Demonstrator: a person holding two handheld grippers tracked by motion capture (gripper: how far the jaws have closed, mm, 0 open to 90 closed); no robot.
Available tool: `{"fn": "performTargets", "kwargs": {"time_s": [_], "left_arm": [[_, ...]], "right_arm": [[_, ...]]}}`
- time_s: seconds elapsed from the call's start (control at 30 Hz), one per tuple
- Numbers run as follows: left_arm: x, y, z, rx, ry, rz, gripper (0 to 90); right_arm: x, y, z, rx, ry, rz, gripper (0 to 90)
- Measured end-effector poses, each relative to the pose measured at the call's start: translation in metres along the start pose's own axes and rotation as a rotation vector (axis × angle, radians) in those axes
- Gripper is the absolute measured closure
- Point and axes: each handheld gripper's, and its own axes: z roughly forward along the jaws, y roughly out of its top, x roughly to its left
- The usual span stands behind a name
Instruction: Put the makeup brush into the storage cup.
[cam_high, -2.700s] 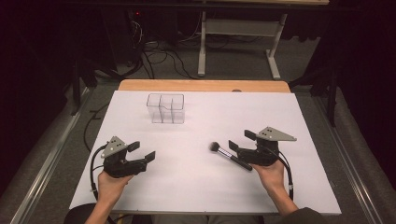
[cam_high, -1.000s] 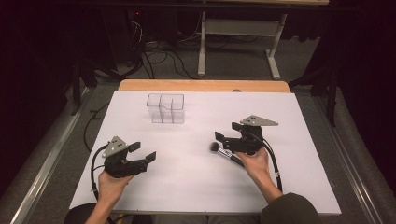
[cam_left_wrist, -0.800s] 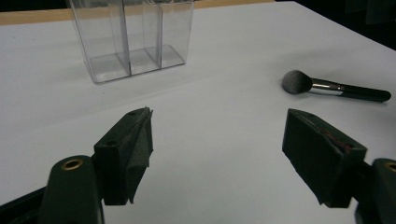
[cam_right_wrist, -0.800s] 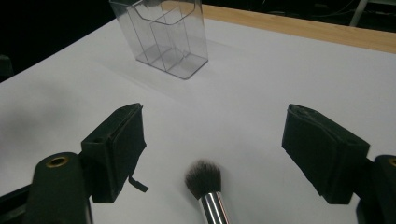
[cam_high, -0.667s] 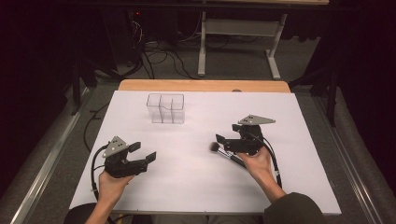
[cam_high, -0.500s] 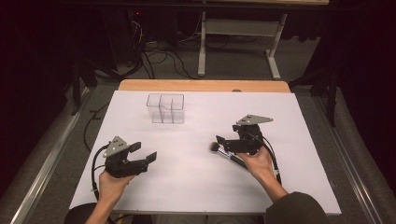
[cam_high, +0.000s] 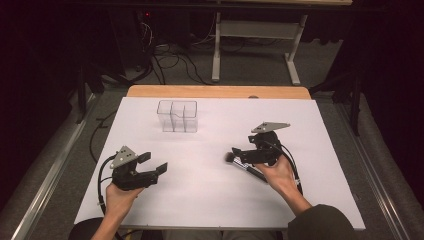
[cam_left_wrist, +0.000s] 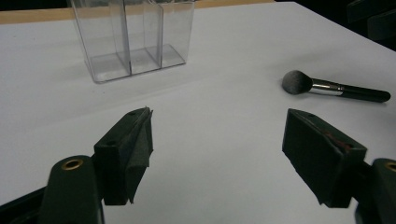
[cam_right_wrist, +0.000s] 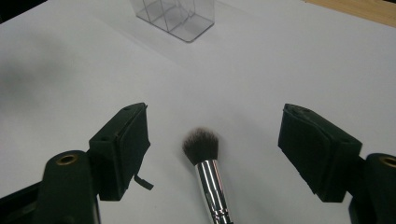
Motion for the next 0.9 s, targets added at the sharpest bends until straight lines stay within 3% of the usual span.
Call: {"fn": "performTargets", "kwargs": {"time_s": [0.13,0.23,0.53,0.9], "left_arm": [[-0.0002,0.0000,0.0013,0.006,-0.001,0.002,24.6],[-0.0002,-0.0001,0.0009,0.005,0.001,0.002,24.6],[-0.0003,-0.0001,0.0015,0.007,-0.001,0.003,24.6],[-0.0004,-0.0001,0.0012,0.006,-0.003,0.003,24.6]], "right_arm": [[0.0008,0.0013,-0.0012,0.028,-0.009,-0.005,27.9],[0.0004,0.0027,-0.0023,0.066,-0.009,-0.043,27.5],[-0.0003,0.0047,-0.0028,0.108,-0.009,-0.062,27.4],[0.0018,0.0068,-0.0002,0.195,0.008,-0.070,33.7]]}}
